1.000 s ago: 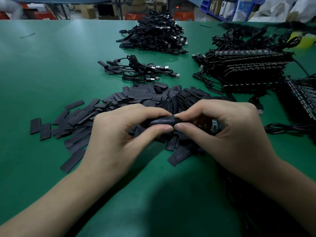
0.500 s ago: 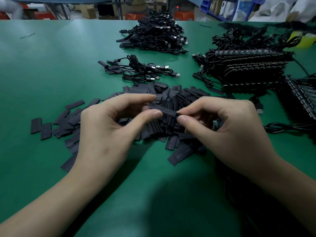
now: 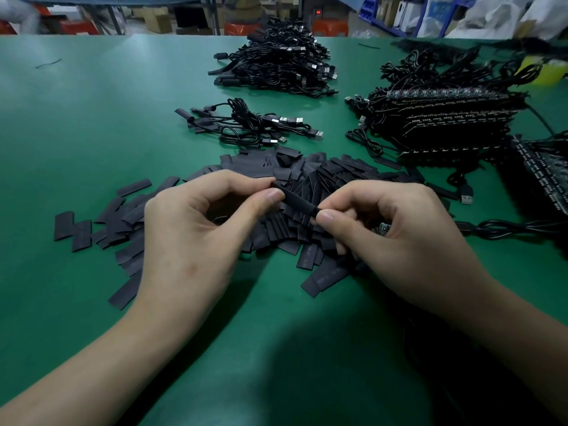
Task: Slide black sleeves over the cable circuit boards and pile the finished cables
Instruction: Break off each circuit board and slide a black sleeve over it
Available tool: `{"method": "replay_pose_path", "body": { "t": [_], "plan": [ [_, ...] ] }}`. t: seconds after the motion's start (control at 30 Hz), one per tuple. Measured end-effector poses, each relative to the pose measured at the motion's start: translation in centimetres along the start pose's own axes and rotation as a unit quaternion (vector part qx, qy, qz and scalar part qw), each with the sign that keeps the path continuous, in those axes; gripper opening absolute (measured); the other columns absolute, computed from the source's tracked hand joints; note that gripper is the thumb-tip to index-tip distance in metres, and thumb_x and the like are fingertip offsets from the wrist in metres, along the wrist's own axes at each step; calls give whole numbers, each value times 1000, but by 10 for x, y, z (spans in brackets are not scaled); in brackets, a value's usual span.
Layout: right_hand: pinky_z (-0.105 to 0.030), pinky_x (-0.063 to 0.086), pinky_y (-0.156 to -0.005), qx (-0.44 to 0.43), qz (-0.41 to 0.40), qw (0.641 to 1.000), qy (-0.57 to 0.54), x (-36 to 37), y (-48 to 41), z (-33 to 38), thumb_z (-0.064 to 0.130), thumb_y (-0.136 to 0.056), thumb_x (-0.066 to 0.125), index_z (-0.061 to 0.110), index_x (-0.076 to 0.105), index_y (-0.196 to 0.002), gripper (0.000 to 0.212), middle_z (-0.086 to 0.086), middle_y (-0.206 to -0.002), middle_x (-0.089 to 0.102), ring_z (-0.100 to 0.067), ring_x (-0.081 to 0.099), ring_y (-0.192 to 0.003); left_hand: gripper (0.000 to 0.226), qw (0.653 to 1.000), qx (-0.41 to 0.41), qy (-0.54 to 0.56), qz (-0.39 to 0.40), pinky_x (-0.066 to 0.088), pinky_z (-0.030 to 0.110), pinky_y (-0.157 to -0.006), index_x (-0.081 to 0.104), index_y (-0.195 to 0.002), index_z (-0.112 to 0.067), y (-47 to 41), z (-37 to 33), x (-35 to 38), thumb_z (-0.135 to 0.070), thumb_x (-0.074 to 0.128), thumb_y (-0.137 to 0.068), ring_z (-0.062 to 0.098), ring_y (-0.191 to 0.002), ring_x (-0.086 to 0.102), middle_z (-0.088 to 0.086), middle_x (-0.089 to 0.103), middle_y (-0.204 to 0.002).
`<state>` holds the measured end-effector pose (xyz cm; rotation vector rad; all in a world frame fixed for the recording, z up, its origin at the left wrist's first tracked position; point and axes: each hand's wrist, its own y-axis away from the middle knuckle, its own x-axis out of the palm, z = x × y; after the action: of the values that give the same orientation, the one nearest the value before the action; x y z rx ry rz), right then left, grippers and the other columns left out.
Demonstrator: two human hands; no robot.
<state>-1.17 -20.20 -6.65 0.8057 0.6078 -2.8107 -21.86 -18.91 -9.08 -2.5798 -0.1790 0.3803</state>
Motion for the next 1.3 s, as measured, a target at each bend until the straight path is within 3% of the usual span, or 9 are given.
{"method": "replay_pose_path", "body": {
  "t": [0.43, 0.53, 0.67, 0.8, 0.93, 1.03, 1.2, 1.3],
  "plan": [
    [-17, 45, -54, 13, -3, 1000, -21, 4, 0, -4, 23, -90, 71, 26, 74, -80, 11, 3, -60, 65, -18, 60, -57, 12, 999, -2, -35, 11, 58, 22, -84, 78, -95, -33, 1, -2, 3, -29, 80, -84, 1, -85, 74, -22, 77, -90],
    [-15, 44, -55, 0, -16, 1000, 11, 3, 1, -6, 26, -89, 72, 26, 74, -80, 9, 7, -60, 63, -13, 58, -56, 8, 998, -49, 24, 23, 59, 26, -80, 80, -92, -27, -1, -3, 2, -30, 77, -85, 9, -83, 76, -11, 79, -86],
    [-23, 48, -62, -43, -17, 994, 99, 1, 2, -6, 37, -87, 73, 28, 75, -87, 9, 13, -67, 64, -9, 61, -65, 19, 977, -143, 158, 31, 56, 16, -67, 77, -83, -12, -3, -5, 4, -30, 75, -77, 13, -72, 76, 6, 78, -78],
    [-33, 49, -79, -36, 59, 978, 197, -21, -10, -10, 71, -80, 56, 37, 72, -89, 38, 18, -83, 65, -5, 58, -88, 17, 962, -171, 212, 11, 57, 20, -69, 77, -83, -13, -7, -2, 2, -29, 75, -76, 16, -76, 77, 10, 79, -83],
    [-36, 45, -88, -34, 151, 954, 255, -35, -18, -17, 67, -86, 50, 40, 66, -80, 32, 20, -91, 61, -8, 51, -99, 21, 956, -171, 238, -12, 58, 21, -74, 76, -91, -9, -9, 0, 0, -26, 74, -79, 17, -80, 76, 9, 79, -89],
    [-34, 46, -85, -55, 135, 961, 235, -37, -19, -15, 54, -89, 51, 33, 73, -79, 32, 16, -88, 64, -9, 56, -95, 21, 956, -165, 241, -10, 58, 20, -77, 76, -95, -12, -9, 0, 0, -27, 74, -79, 20, -86, 77, 8, 79, -93],
    [-30, 51, -67, -56, 52, 969, 237, -50, -40, -9, 47, -95, 51, 30, 73, -82, 30, 13, -72, 69, 0, 64, -71, 35, 972, -139, 188, 0, 59, 28, -89, 70, -112, -13, -10, 2, -1, -31, 72, -82, 22, -98, 75, 7, 78, -101],
    [-27, 44, -55, -70, 20, 960, 271, -50, -73, -6, 46, -100, 50, 29, 72, -87, 31, 11, -61, 61, -2, 60, -59, 38, 984, -122, 127, 24, 58, 25, -85, 69, -109, -15, -8, 3, 3, -37, 73, -78, 22, -91, 74, 1, 77, -96]
  ]
}}
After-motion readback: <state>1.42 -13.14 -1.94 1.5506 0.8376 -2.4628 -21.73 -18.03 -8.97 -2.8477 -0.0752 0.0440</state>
